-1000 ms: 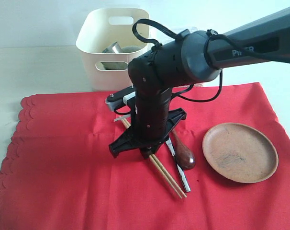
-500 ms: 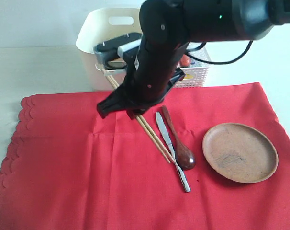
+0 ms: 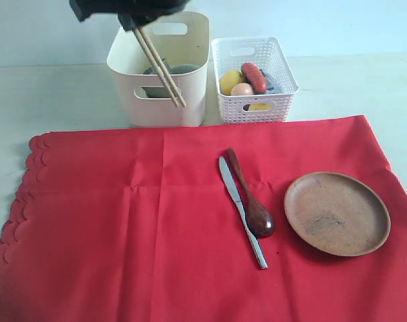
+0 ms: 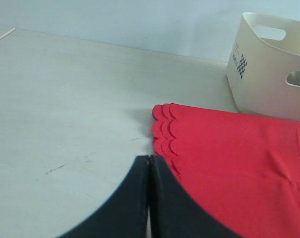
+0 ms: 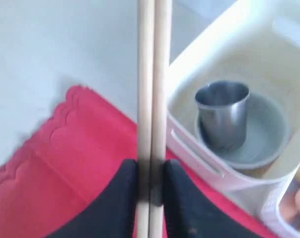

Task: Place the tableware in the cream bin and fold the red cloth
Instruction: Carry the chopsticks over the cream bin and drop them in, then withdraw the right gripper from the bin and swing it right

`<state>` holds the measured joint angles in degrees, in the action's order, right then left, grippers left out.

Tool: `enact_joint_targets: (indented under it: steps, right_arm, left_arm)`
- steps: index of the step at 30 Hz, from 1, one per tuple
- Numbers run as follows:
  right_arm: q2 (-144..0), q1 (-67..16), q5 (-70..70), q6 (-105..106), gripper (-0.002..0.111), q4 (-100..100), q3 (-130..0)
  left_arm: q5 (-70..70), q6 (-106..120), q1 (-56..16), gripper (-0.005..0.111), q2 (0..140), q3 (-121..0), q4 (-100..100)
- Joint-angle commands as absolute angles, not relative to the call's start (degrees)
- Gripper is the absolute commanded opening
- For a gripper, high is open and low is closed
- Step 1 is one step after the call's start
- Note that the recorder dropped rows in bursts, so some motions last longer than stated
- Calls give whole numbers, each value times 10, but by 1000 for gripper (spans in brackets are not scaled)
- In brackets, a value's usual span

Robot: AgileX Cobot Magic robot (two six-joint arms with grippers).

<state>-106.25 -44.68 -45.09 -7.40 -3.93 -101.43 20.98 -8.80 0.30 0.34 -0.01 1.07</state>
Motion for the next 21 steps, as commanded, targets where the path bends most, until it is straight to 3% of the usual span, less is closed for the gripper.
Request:
enact_joint_targets:
  steps: [1, 21]
  right_arm:
    - [-1068, -428, -409, -76, 0, -71, -1071]
    - [-1228, -355, -186, -104, 0, -85, -1132]
  left_arm:
    - [207, -90, 1, 0, 0, 0, 11]
    - [207, -90, 1, 0, 0, 0, 11]
